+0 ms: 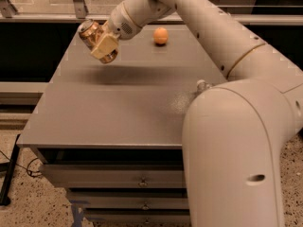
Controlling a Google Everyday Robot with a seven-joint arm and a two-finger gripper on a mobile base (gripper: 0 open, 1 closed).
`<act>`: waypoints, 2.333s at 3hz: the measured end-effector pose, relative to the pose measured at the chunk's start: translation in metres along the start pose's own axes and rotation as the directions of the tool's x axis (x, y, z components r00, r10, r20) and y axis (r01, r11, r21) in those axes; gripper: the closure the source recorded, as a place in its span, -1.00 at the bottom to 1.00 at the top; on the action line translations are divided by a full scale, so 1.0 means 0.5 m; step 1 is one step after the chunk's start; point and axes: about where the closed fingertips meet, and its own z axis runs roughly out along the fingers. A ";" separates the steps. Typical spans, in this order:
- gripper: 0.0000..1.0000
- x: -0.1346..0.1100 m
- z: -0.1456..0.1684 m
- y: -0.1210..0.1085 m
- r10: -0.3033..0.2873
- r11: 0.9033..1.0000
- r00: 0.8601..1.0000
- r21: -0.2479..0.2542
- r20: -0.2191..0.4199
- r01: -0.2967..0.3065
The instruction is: Knock orange can over
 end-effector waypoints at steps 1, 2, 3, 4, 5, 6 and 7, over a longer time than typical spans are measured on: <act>1.00 0.029 -0.028 0.035 -0.081 0.995 0.979 -0.076 -0.190 0.067; 1.00 0.057 -0.052 0.128 -0.212 0.965 0.901 -0.227 -0.379 0.131; 1.00 0.094 -0.069 0.200 -0.310 0.934 0.801 -0.323 -0.512 0.155; 1.00 0.109 -0.076 0.235 -0.344 0.925 0.738 -0.344 -0.581 0.161; 1.00 0.108 -0.073 0.245 -0.322 0.938 0.717 -0.310 -0.618 0.154; 0.68 0.102 -0.052 0.258 -0.286 0.951 0.727 -0.276 -0.625 0.138; 0.19 0.102 -0.034 0.274 -0.251 0.961 0.742 -0.253 -0.621 0.113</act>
Offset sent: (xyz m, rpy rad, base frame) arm -0.1365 -0.0827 -0.0245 -0.7891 0.0042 0.4265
